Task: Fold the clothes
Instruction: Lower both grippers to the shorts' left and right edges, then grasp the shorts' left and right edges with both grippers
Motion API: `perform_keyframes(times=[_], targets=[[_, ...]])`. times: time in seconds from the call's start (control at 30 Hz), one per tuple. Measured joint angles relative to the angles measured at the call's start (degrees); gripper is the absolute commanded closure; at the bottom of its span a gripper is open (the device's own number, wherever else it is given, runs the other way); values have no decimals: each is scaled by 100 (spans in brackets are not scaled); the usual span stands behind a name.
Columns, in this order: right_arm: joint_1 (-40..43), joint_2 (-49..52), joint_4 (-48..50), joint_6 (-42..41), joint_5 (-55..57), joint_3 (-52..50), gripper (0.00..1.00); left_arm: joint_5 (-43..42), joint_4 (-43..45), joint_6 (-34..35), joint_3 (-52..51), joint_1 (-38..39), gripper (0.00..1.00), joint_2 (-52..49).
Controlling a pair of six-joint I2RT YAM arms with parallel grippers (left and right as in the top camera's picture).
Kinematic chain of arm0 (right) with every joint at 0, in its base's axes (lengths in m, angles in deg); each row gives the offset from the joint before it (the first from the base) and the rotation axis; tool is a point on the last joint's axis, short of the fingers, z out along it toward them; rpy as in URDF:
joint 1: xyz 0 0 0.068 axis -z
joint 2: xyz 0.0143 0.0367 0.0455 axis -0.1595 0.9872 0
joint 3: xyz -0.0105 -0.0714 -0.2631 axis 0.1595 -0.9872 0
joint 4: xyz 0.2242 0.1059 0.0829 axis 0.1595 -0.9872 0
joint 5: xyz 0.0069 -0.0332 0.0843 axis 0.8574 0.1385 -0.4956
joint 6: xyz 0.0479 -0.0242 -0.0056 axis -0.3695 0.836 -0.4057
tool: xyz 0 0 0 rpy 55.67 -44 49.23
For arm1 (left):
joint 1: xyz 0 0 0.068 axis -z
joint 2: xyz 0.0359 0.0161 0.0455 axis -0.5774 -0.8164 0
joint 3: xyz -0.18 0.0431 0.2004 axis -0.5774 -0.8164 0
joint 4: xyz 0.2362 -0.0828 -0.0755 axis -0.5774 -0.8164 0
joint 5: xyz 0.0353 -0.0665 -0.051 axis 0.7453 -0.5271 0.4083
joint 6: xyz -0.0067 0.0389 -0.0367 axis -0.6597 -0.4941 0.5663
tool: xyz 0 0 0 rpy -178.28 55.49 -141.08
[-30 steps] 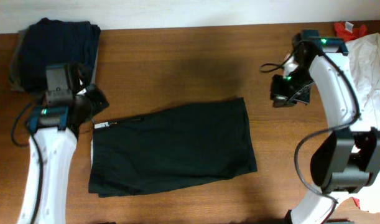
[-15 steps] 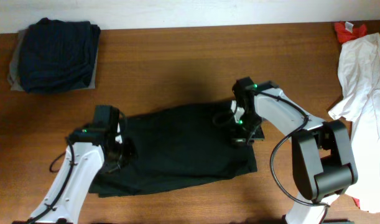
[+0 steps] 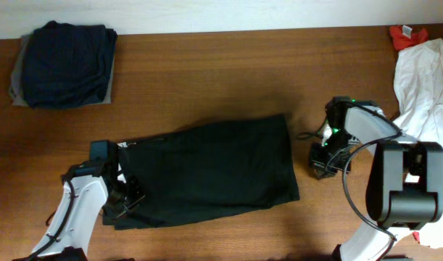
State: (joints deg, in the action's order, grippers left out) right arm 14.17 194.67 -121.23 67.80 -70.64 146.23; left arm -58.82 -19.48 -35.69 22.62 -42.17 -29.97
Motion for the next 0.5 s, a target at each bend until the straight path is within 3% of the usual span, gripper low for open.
perform_keyframes(times=[0.13, 0.3, 0.5], targets=[[-46, -638, -133, 297, -299, 2, 96, -162, -214, -2, 122, 2, 99, 13], [-817, -1958, -151, 708, -885, 74, 90, -278, -306, -7, 378, 376, 99, 420], [-2020, -1794, 542, 566, -1069, -85, 90, -313, -164, -11, 378, 1082, 99, 339]])
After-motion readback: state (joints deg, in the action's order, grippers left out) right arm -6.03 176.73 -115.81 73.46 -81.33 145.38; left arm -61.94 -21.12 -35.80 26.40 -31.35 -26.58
